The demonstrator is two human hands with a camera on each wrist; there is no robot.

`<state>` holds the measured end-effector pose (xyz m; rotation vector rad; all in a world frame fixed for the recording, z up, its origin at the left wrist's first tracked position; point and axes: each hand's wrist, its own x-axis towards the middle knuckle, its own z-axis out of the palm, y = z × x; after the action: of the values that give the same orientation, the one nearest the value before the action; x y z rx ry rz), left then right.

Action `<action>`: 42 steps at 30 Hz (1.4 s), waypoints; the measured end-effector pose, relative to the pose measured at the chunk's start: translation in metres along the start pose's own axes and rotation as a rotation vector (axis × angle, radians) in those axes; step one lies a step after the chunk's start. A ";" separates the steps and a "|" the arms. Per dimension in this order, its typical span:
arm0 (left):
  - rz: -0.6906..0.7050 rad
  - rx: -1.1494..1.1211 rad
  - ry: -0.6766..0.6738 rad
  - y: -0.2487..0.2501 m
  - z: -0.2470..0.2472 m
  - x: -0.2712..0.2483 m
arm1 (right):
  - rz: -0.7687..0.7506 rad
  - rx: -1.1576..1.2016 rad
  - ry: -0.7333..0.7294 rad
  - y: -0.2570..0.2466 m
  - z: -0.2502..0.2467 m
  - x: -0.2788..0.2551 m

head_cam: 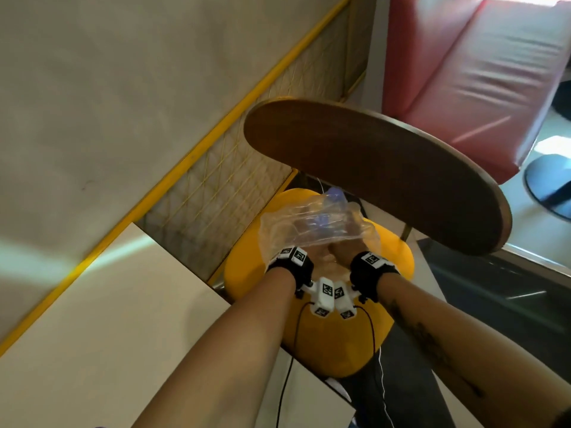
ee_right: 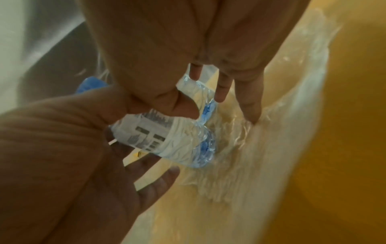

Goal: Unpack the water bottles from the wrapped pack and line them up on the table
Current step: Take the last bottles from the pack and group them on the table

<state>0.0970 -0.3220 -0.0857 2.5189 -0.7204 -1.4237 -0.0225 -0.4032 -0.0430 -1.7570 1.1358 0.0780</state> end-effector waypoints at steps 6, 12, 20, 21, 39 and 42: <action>-0.017 -0.023 -0.042 0.015 -0.010 0.015 | 0.203 0.227 -0.040 0.013 -0.006 0.011; -0.002 -0.175 0.011 0.017 -0.010 0.028 | 0.243 0.507 -0.135 0.000 -0.019 0.000; 0.075 -0.103 -0.007 -0.022 0.018 0.076 | 0.294 0.576 -0.171 0.000 -0.026 -0.005; 0.059 -0.122 0.019 -0.004 0.004 0.015 | 0.297 0.578 -0.161 0.002 -0.025 -0.005; 0.437 0.216 0.024 -0.004 0.018 -0.130 | -0.115 -0.317 -0.184 0.029 -0.027 -0.036; 0.587 0.277 -0.081 -0.012 0.013 -0.165 | -0.183 -0.456 -0.178 0.033 -0.029 -0.042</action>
<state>0.0193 -0.2308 0.0290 2.1421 -1.6040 -1.2748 -0.0817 -0.4000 -0.0301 -2.1984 0.8661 0.4006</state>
